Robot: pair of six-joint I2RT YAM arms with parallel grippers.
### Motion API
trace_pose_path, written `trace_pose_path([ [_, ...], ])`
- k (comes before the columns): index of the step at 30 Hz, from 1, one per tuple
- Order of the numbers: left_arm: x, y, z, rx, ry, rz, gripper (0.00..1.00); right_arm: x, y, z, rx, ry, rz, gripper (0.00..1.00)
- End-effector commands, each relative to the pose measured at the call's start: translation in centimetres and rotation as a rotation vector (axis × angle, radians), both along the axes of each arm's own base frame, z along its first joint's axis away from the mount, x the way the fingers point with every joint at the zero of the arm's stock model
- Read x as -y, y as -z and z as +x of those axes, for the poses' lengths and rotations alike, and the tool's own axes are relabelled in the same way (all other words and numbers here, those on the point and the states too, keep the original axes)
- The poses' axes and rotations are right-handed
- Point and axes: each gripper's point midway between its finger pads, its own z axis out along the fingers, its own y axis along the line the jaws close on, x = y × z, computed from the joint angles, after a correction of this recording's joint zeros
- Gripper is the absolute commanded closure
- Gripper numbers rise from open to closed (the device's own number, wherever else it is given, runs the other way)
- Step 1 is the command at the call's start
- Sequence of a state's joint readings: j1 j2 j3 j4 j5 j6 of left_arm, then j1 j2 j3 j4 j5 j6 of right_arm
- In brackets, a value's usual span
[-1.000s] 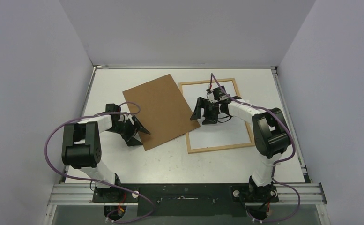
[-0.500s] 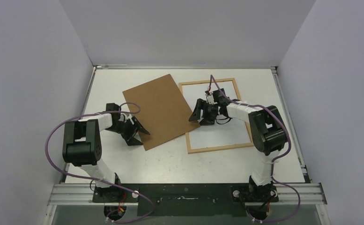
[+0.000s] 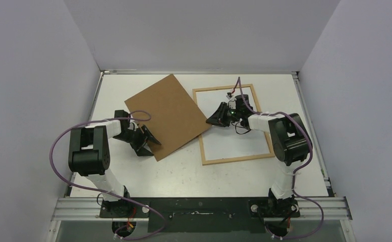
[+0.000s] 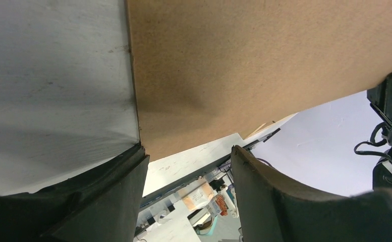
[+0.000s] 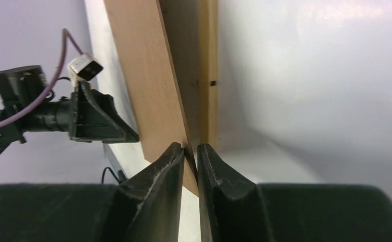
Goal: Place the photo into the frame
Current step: Pick up the photo frame item at the center of the board.
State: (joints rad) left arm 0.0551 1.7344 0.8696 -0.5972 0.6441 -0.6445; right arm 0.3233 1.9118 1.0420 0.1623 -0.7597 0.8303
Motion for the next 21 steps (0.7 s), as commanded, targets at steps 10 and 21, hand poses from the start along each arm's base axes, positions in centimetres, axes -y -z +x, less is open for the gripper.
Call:
trace_pose_path([
  [10, -1.4, 1.2, 3.3, 0.111, 0.032, 0.1, 0.4, -4.0, -11.5, -2.0, 0.22, -0.153, 0.382, 0.83],
  [21, -1.7, 2.4, 3.2, 0.093, 0.057, 0.118, 0.4, -3.8, -9.0, -0.2, 0.242, -0.131, 0.207, 0.73],
])
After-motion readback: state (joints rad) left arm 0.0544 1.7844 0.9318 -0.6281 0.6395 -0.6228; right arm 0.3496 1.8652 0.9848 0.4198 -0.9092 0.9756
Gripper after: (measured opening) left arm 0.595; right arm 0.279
